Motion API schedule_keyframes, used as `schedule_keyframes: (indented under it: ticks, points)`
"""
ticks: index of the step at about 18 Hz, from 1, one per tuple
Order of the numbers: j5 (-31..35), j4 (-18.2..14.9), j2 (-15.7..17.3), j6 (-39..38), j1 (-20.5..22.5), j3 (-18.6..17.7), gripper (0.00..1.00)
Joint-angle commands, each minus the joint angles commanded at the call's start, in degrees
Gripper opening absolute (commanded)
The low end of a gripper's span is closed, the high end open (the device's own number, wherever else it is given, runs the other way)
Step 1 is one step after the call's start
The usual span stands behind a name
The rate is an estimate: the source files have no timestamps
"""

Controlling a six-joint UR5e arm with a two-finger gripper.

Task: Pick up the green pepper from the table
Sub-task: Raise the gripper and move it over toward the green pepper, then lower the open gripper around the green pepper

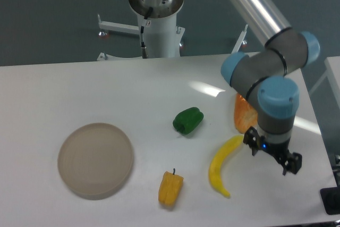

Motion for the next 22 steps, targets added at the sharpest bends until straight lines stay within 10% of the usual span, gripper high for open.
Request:
schedule_keyframes:
  ticks: [15,22]
  points:
    - [-15.91,0.70,12.76,-0.44,1.41,-23.91,1.00]
    - [-18.11,7.64,15.92,-1.23,1.06,-33.32,1.00]
